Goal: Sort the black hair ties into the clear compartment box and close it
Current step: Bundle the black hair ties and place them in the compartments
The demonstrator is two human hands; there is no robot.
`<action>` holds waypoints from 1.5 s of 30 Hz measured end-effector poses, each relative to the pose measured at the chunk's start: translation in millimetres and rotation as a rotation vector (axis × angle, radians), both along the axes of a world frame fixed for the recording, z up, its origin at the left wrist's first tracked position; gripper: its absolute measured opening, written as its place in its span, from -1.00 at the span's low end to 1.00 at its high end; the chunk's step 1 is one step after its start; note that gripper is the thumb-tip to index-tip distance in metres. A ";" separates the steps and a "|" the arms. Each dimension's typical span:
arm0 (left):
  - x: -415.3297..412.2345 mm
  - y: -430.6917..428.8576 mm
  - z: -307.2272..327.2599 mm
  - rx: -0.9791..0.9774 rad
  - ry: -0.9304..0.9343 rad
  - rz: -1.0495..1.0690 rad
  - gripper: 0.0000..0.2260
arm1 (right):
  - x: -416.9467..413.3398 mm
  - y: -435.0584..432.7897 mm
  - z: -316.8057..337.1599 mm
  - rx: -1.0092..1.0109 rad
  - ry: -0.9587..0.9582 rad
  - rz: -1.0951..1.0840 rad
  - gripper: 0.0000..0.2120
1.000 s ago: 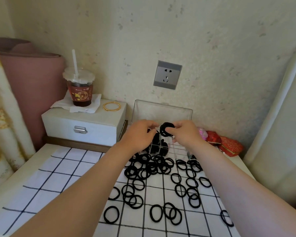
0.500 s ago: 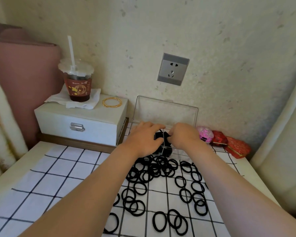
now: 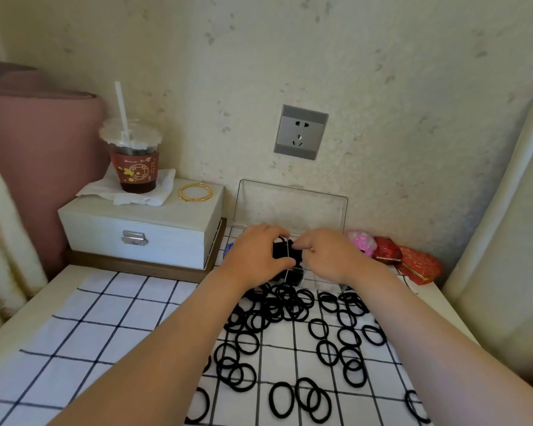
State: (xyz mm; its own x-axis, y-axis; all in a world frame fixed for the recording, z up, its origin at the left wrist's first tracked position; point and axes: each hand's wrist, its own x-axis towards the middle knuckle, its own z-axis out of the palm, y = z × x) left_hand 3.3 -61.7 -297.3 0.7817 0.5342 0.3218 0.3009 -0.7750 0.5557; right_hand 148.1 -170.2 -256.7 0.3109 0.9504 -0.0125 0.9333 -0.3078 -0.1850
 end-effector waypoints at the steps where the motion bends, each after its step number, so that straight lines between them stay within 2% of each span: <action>1: -1.4 0.3 -1.3 0.013 -0.004 0.004 -0.53 | -2.8 0.2 -5.0 -0.037 -0.082 0.029 -0.57; 4: -4.8 -1.7 -5.9 0.117 0.041 -0.010 -0.58 | -6.7 2.4 -15.7 -0.129 -0.249 0.053 -0.47; 8: -11.0 -3.1 -4.2 0.076 0.015 -0.057 -0.63 | -10.1 3.9 -9.9 -0.155 -0.235 0.033 -0.53; 11: -21.8 -5.6 -1.1 0.071 -0.038 -0.046 -0.63 | -12.6 -1.6 3.8 -0.070 -0.171 -0.002 -0.63; 17: -63.0 -16.4 5.4 0.160 -0.073 0.032 -0.74 | -48.3 -16.1 26.7 0.167 -0.024 0.037 -0.65; 20: -90.7 -22.8 12.3 0.123 0.027 0.059 -0.81 | -75.4 -24.0 15.7 0.170 0.081 0.084 -0.68; 28: -167.8 -47.0 23.0 -0.136 0.347 0.100 -0.96 | -122.1 -34.0 -15.9 -0.028 0.103 0.199 -0.70; 31: -183.5 -58.2 26.4 -0.188 0.464 0.052 -0.85 | -139.3 -31.5 -19.4 -0.043 0.021 0.276 -0.74; 34: -189.6 -62.6 23.0 -0.161 0.565 0.017 -0.73 | -147.3 -29.8 -23.3 -0.073 -0.092 0.296 -0.80; 37: -188.1 -63.0 16.0 -0.146 0.576 0.010 -0.74 | -144.9 -29.6 -28.7 -0.083 -0.074 0.240 -0.82; 42: -178.8 -59.3 9.2 -0.132 0.538 -0.009 -0.88 | -138.5 -26.8 -26.3 -0.019 0.064 0.158 -0.68; 45: -173.1 -55.1 8.5 -0.086 0.559 -0.028 -0.88 | -135.4 -23.5 -21.6 -0.030 -0.036 0.100 -0.67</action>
